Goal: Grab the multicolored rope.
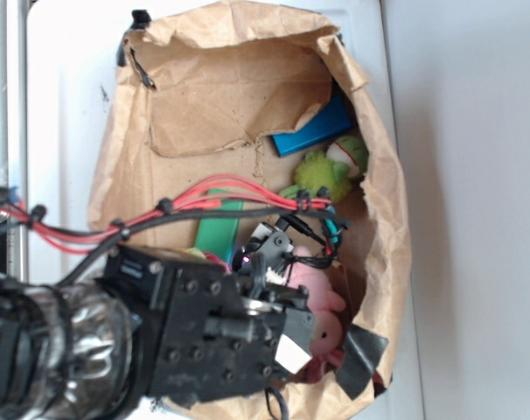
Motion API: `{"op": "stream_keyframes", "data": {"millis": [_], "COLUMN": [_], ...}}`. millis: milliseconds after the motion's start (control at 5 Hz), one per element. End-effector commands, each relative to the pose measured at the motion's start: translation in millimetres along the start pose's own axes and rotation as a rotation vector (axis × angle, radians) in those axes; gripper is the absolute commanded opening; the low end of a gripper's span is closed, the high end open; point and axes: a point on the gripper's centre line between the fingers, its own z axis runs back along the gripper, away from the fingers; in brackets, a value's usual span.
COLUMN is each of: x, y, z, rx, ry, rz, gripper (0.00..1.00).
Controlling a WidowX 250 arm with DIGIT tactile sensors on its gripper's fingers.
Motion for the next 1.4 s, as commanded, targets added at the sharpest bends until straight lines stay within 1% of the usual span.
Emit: {"op": "stream_keyframes", "data": {"millis": [0, 200, 800, 1000, 1200], "x": [7, 7, 0, -6, -18], "y": [-12, -9, 3, 17, 41], "z": [6, 10, 28, 34, 51], "rx": [0.01, 0.009, -0.006, -0.003, -0.03], "ry": [-0.04, -0.054, -0.108, -0.122, -0.163], "rz": [-0.03, -0.011, 0.039, 0.125, 0.255], "gripper": [1.0, 0.0, 0.0, 0.0, 0.0]}}
